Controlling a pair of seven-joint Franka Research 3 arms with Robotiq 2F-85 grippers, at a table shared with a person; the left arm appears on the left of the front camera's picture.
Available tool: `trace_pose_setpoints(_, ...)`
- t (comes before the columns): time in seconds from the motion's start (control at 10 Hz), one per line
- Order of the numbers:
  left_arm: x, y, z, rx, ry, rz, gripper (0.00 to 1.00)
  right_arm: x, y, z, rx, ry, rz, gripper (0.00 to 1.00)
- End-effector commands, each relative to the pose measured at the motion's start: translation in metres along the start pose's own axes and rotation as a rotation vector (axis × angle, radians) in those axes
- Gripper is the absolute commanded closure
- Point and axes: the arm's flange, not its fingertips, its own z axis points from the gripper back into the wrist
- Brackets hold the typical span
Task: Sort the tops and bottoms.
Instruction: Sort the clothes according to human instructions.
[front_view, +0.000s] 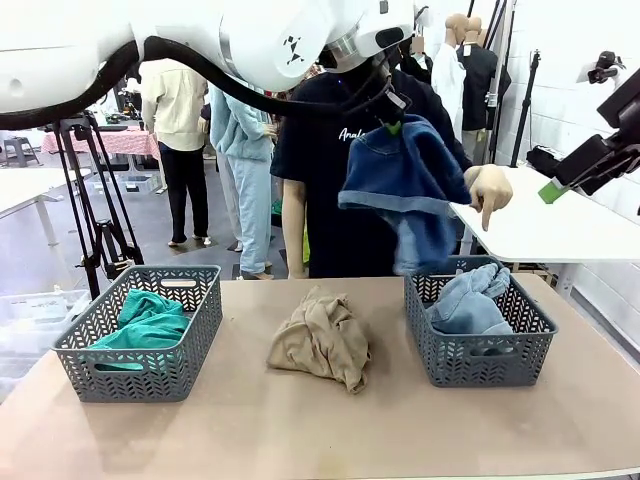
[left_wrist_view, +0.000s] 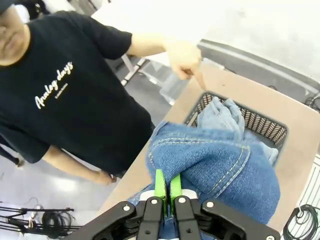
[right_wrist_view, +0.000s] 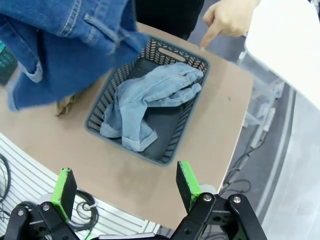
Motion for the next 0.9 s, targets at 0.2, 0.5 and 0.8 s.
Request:
trace_pose_setpoints(0.2,0.001,0.006,0.016,0.030,-0.032,-0.007,1.00,0.001,0.001,0.001,-0.004,0.014,0.002,0.00)
trace_pose_setpoints(0.5,-0.002,-0.004,-0.004,-0.041,-0.034,0.016,1.00,0.001,0.001,0.001,-0.004,0.014,0.002,0.00)
trace_pose_setpoints(0.8,-0.012,-0.027,-0.061,-0.222,-0.072,0.115,1.00,0.001,0.001,0.001,-0.004,0.014,0.002,0.00)
